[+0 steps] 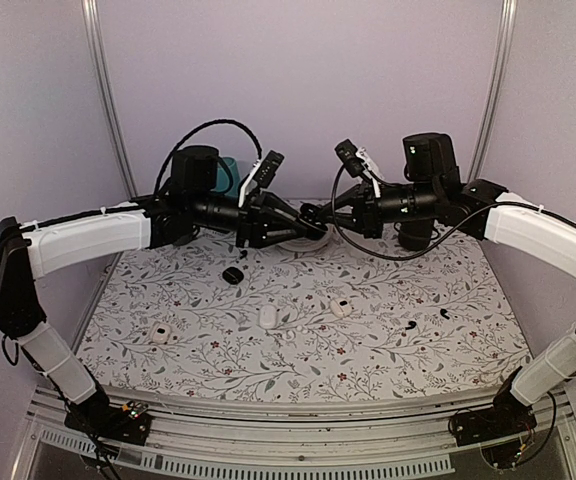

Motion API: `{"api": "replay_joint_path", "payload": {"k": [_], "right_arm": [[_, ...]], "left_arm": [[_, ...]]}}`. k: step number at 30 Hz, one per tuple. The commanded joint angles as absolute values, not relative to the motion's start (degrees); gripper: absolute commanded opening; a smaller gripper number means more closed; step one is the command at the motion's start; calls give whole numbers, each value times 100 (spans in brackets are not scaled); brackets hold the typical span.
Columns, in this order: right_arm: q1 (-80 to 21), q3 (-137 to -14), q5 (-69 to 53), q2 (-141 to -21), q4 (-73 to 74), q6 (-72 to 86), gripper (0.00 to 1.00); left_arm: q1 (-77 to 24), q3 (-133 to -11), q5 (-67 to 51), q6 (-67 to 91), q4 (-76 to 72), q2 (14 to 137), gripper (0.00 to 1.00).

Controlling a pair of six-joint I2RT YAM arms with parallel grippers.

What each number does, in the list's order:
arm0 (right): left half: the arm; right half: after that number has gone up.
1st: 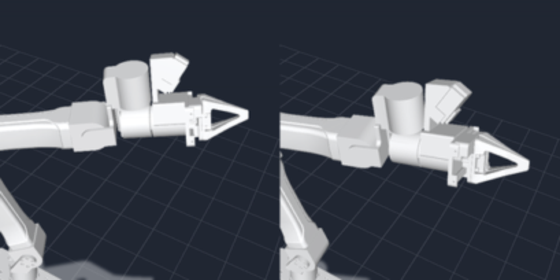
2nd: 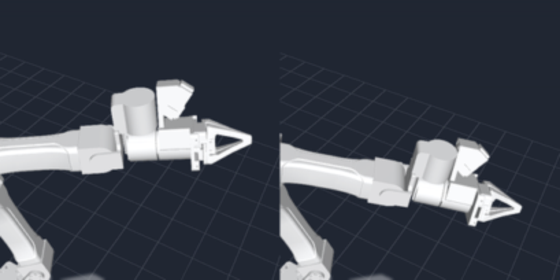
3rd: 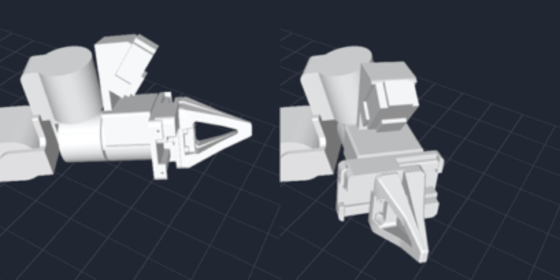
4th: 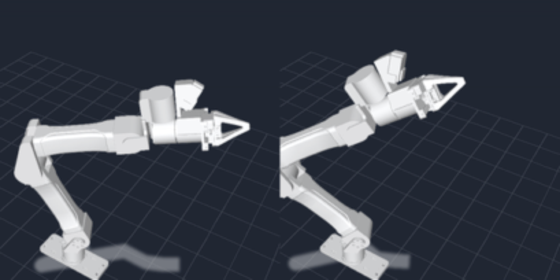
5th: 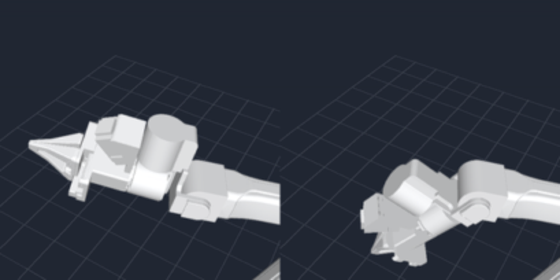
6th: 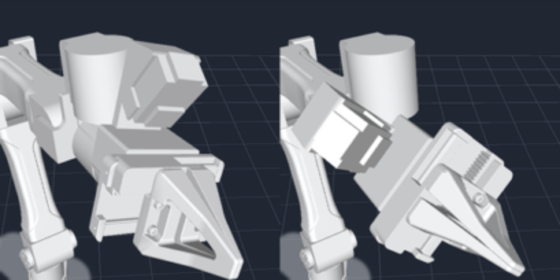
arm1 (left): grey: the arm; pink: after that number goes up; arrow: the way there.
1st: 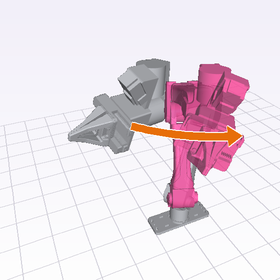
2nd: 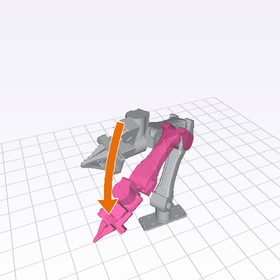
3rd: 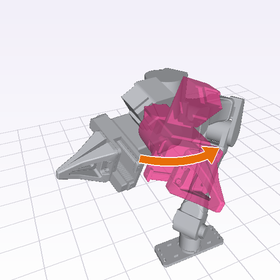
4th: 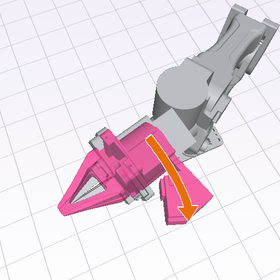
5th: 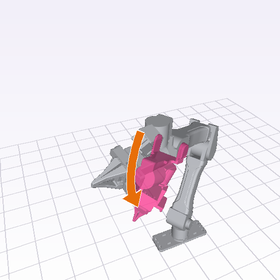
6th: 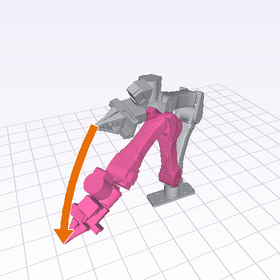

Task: Insert the wireless bluetooth earbuds into the charging case
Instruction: Pass from the right arm to the left

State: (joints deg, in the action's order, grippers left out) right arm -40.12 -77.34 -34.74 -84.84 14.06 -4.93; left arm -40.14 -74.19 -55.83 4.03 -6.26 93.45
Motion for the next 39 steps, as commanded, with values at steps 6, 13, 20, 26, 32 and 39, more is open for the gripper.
{"api": "replay_joint_path", "payload": {"k": [6, 13, 20, 26, 32, 39], "right_arm": [[-4028, -8000, -3492, -8582, 1246, -307, 4], [-4026, -8033, -3588, -8629, 1187, -212, 4], [-4010, -8046, -3612, -8658, 1139, -130, 12], [-3920, -7869, -3768, -8697, 817, 351, 35], [-3920, -7647, -3645, -8663, 567, 656, 49], [-3751, -7186, -3089, -8400, 239, 1099, 57]], "left_arm": [[-4085, -7375, -5361, 187, -554, 9233, 28], [-4094, -7320, -5318, 169, -632, 9136, 7], [-4091, -7268, -5234, 97, -691, 9084, 0], [-4084, -7106, -5038, 266, -1042, 9092, 0], [-4069, -6996, -4996, 518, -1401, 9180, 0], [-4011, -6875, -4688, 677, -1601, 9268, 0]]}}
